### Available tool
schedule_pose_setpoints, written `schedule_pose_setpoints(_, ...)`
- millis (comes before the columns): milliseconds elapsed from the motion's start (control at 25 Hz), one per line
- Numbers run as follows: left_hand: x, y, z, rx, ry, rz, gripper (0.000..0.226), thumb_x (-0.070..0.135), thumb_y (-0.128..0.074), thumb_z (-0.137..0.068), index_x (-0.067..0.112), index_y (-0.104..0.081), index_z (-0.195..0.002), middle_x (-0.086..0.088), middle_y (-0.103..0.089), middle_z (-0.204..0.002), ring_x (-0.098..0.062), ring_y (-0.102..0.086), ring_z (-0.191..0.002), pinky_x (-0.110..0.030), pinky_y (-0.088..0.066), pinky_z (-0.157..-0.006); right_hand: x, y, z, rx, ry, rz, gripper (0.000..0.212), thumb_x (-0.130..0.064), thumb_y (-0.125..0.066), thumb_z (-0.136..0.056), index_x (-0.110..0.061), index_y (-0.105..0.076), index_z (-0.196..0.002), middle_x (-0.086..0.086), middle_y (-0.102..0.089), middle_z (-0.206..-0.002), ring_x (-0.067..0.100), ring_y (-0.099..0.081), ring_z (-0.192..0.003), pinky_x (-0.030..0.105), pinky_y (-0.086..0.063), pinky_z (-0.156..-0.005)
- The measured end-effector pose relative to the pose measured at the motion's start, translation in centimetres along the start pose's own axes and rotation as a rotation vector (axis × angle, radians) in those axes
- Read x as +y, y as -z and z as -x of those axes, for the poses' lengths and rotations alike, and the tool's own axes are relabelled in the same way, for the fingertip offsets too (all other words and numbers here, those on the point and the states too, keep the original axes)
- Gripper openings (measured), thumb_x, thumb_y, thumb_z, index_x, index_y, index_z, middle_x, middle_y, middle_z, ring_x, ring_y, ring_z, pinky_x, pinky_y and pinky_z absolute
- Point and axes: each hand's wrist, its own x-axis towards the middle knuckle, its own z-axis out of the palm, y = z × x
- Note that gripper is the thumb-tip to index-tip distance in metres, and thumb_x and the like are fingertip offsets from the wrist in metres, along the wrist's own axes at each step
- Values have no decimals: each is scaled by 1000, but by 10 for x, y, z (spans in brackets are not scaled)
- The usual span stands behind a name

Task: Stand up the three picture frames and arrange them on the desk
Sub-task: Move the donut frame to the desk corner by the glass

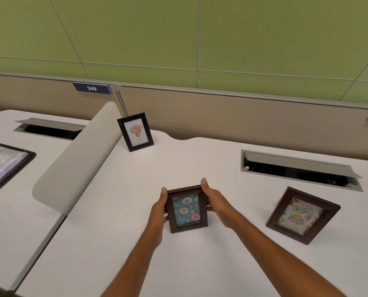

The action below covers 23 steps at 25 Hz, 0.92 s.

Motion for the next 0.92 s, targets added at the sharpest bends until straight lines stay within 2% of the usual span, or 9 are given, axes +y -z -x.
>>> schedule_pose_setpoints(120, -4, -1, 0, -14, 28, 18, 66, 101, -44, -81, 54, -83, -108, 14, -85, -116, -2, -81, -102, -40, -55, -96, 4, 0, -1, -10, -2, 3, 80, -97, -36, -83, -37, -78, -115, -14, -84, -107, 7, -78, -104, 30, -55, -90)
schedule_pose_setpoints(200, -4, -1, -1, -12, 49, 24, 70, 103, -46, -78, 52, -84, -108, 12, -86, -117, -7, -82, -104, -41, -55, -97, 6, -1, -3, -10, 0, -6, 78, -96, -35, -85, -38, -78, -114, -14, -84, -109, 6, -79, -101, 31, -55, -90)
schedule_pose_setpoints(400, 6, 0, -4, -11, 74, 30, 102, 108, -57, -57, 35, -80, -125, 7, -86, -119, -19, -79, -116, -42, -56, -94, 6, 0, -10, 19, 6, -35, 82, -95, -41, -85, -33, -77, -123, -11, -84, -115, 13, -76, -115, 37, -56, -102)
schedule_pose_setpoints(560, 24, -8, -7, -37, 58, 8, 86, 99, -50, -78, 34, -79, -126, 7, -86, -117, -22, -77, -119, -43, -56, -96, -3, 7, -8, 55, 27, -63, 79, -98, -42, -79, -37, -77, -117, -16, -84, -112, 10, -76, -114, 32, -56, -95)
schedule_pose_setpoints(680, 43, -24, -10, -47, 37, -4, 75, 90, -45, -93, 32, -78, -127, 8, -86, -113, -24, -76, -120, -50, -55, -106, -21, 20, -3, 82, 62, -74, 77, -97, -40, -83, -37, -79, -113, -14, -84, -110, 8, -79, -105, 35, -57, -96)
schedule_pose_setpoints(800, 72, -51, -14, -60, -4, -10, 71, 86, -42, -97, 32, -77, -126, 9, -87, -108, -25, -77, -118, -47, -57, -99, -48, 46, 6, 114, 101, -85, 71, -93, -36, -89, -39, -80, -104, -14, -85, -103, 1, -80, -91, 34, -55, -89)
schedule_pose_setpoints(920, 111, -89, -13, -122, -74, -35, 69, 88, -40, -97, 37, -82, -117, 8, -87, -109, -22, -78, -114, -47, -56, -96, -78, 85, 20, 145, 159, -94, 70, -93, -36, -89, -40, -82, -100, -11, -86, -104, 3, -81, -92, 36, -57, -90)
